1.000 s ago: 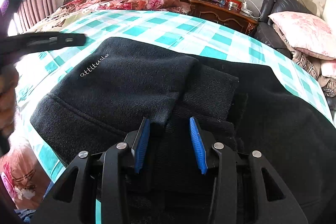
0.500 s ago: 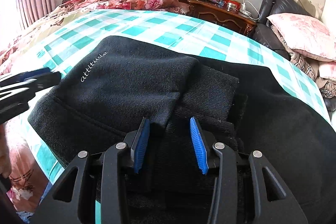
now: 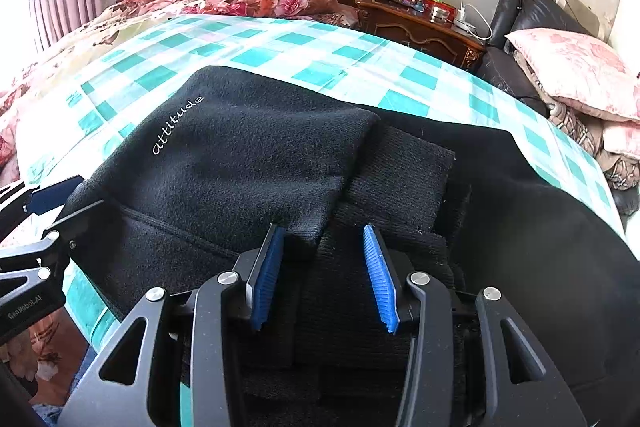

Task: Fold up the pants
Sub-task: 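Open the left gripper and release the folded edge onto the pants, then grasp the folded pants bundle edge with the left gripper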

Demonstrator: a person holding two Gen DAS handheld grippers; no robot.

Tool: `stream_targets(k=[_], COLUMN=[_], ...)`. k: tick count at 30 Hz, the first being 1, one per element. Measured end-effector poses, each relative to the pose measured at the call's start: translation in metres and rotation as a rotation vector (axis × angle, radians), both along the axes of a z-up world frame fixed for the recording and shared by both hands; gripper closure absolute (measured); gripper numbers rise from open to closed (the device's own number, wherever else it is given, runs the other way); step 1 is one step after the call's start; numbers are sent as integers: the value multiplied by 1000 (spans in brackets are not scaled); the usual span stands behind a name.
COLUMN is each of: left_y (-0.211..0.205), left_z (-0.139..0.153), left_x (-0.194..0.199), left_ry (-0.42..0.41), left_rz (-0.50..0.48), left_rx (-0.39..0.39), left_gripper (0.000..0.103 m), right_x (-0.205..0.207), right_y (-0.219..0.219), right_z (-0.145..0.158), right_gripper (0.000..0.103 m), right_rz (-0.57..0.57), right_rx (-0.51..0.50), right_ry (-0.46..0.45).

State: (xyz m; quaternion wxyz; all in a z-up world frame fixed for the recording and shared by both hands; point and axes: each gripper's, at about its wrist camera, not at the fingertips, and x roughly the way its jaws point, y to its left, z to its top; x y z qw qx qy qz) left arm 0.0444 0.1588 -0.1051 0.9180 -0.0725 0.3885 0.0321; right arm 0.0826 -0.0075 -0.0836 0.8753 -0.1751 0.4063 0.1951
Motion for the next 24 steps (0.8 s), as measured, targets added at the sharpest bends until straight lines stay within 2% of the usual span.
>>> stream_targets(k=[7, 10, 15, 21, 24], left_y=[-1, -1, -1, -3, -3], left_z=[1, 0, 0, 0, 0], left_x=[0, 0, -1, -2, -2], left_ry=[-5, -9, -13, -18, -17], left_rz=[-1, 0, 1, 3, 4], left_rx=[12, 12, 8, 19, 17], left_gripper=[49, 49, 49, 49, 49], right_x=[0, -1, -5, 8, 8], right_y=[2, 0, -4, -13, -13], right_z=[3, 11, 27, 13, 10], right_gripper=[56, 51, 50, 50, 47], right_rz=[-4, -24, -63, -111, -111], right_rx=[-15, -8, -19, -21, -26], right_ry=[3, 3, -76, -7, -6])
